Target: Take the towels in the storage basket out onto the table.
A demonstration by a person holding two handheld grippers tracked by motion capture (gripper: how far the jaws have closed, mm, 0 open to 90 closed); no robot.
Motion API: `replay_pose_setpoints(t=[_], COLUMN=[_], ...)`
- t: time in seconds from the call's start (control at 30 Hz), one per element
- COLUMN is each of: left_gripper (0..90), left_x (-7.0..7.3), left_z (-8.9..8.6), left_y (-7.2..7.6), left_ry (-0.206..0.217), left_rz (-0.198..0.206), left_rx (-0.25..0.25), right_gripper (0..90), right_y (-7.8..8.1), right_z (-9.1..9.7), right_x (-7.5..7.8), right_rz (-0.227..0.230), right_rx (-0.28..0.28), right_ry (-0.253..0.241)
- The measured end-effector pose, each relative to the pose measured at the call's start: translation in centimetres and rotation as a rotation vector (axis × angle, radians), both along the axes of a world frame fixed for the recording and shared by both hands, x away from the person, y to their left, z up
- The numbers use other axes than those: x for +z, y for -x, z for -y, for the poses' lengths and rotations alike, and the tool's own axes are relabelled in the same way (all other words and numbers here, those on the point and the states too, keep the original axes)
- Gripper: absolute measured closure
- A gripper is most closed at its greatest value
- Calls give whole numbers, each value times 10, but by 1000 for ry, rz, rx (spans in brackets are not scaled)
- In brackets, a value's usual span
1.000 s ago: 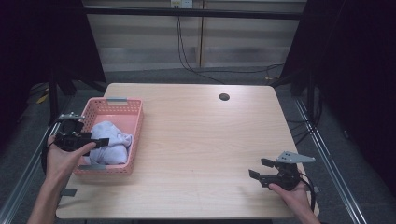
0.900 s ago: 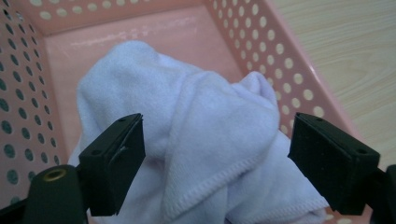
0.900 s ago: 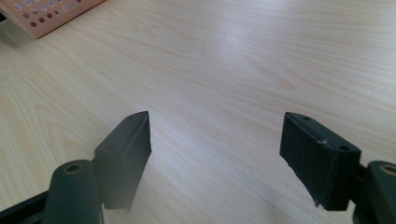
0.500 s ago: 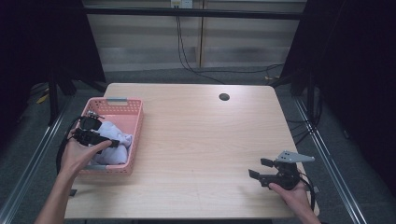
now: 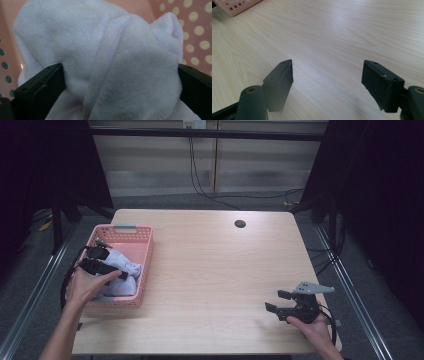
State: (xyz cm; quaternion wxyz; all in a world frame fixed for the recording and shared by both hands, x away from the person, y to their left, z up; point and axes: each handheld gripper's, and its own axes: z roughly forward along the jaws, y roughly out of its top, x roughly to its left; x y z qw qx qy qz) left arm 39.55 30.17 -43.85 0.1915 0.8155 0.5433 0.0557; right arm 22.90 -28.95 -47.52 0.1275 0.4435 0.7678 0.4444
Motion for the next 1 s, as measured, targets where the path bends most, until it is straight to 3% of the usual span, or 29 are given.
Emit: replay_pose_setpoints(t=[0.2,0.33,0.43,0.6,0.8,0.87,0.9,1.0], left_gripper=[0,0,0,0,158,248,297,415], left_x=[-7,-9,-14,-17,-16,-14,-11,-9], left_z=[8,10,15,16,20,20,20,13], left_y=[-7,-9,-12,-17,-17,-16,-14,-12], left_ry=[-22,-16,-52,-57,-88,-87,-92,-52], left_rz=[-22,-38,-65,-95,-102,-88,-77,-57], left_rx=[-22,-13,-11,3,6,15,-5,-14], right_gripper=[259,264,264,265,265,266,266,267], right_y=[-1,0,0,0,0,0,0,-1], right_z=[-3,-4,-5,-6,-6,-7,-8,-9], right_x=[-1,-1,-1,-1,-1,-1,0,-1], right_rz=[-10,-8,-13,-10,-10,-11,-17,-17], right_rx=[12,20,26,38,49,52,53,57], right_ry=[10,14,19,23,29,28,26,32])
